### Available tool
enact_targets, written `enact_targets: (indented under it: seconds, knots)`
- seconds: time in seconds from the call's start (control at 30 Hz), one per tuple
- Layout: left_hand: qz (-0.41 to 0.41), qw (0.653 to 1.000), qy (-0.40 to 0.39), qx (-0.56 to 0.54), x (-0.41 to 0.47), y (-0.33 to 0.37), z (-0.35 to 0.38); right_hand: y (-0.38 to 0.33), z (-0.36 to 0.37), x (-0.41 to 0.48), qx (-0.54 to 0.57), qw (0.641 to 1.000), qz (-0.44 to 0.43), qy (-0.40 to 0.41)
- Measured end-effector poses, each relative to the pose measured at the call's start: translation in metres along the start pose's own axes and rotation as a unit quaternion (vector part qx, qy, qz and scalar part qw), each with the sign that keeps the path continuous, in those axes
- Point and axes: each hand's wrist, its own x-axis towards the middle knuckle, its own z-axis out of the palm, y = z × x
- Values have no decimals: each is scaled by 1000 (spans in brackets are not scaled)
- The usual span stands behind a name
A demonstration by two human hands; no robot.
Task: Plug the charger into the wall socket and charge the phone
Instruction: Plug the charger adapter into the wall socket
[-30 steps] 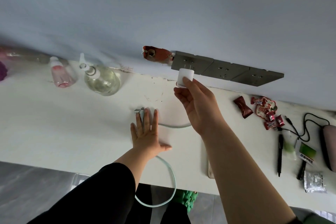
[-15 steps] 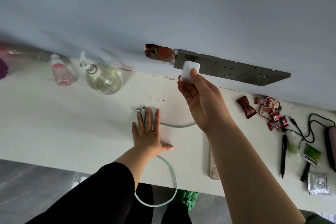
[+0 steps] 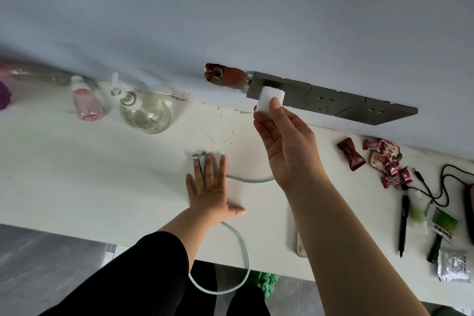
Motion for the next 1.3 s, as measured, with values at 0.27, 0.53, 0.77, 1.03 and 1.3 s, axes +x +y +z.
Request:
enact_targets:
  seconds: [0.27, 0.53, 0.77, 1.03, 1.3]
  knots:
    - [-5, 1000, -11, 7, 1, 0, 0, -2, 1, 4, -16, 1000, -6, 14]
    - [-4, 1000, -20, 7, 0, 0, -1, -10, 5, 5, -31, 999, -4, 29]
    - [-2, 1000, -23, 10, 2, 0, 0, -11, 3, 9, -44, 999, 3, 16]
    - [-2, 1000, -13, 1, -2, 2, -2, -12, -43, 14, -179, 978, 87, -62]
    - [-2, 1000, 12, 4, 1, 1, 2, 30, -129, 30, -501, 831, 52, 235]
